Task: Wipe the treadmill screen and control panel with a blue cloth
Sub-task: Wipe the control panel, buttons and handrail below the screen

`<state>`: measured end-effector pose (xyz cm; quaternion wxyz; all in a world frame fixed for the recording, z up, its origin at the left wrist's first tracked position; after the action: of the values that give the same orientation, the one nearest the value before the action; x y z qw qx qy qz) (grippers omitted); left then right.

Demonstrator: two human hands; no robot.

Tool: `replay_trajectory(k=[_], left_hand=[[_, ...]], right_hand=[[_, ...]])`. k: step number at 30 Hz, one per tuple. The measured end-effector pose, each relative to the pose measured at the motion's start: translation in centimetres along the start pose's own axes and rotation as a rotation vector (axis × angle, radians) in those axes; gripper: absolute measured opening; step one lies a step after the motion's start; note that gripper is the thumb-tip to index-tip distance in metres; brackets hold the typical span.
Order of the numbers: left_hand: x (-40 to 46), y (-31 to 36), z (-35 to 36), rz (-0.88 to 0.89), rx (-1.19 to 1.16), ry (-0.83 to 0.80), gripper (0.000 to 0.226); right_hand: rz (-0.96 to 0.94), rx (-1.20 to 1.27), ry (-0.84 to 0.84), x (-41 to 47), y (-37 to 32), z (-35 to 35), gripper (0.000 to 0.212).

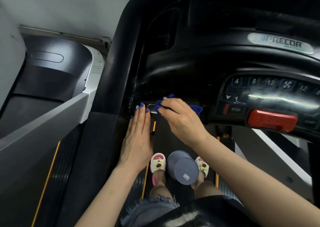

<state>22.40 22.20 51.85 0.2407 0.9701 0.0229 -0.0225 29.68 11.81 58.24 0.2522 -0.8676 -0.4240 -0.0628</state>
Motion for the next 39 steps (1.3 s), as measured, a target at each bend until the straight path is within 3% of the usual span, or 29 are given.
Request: replay_trajectory(k=[13, 16, 23, 26, 33, 39], left_hand=[[-0.7, -0.2, -0.1, -0.036, -0.04, 0.019, 0.074], [-1.2, -0.6, 0.2, -0.058, -0.033, 0.024, 0.062], [-1.5, -0.1, -0.4, -0.041, -0.047, -0.002, 0.066], [-1.2, 0.4, -1.7, -0.02, -0.007, 0.056, 0.071], [2.1, 6.4, -4.8, 0.171, 0.015, 0.171, 0.053], [5.2, 16.1, -4.6, 0.412, 0.017, 0.198, 0.051]], right_hand=[[0.002, 0.042, -0.027, -0.1, -0.6, 0.2, 0.033], [0.031, 0.057, -0.002, 1.2, -1.0, 1.3, 0.038], [-0.058, 0.099, -0.078, 0.1, -1.5, 0.5, 0.031], [-0.014, 0.122, -0.1, -1.0, -0.8, -1.1, 0.031], [0.121, 0.127, 0.19, -3.4, 1.3, -9.8, 0.022], [0.223, 0.014, 0.485, -8.8, 3.9, -18.5, 0.011]])
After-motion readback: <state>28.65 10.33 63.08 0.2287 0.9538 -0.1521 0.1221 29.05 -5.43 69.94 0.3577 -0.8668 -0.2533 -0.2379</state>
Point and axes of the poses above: each hand's wrist, its own x-axis towards the middle knuckle, its own z-axis out of the palm, y = z × x, the point moved 8 cm from there along x, towards the middle knuckle, and after that the axes turned 5 degrees about x, right-handed, at the moved point
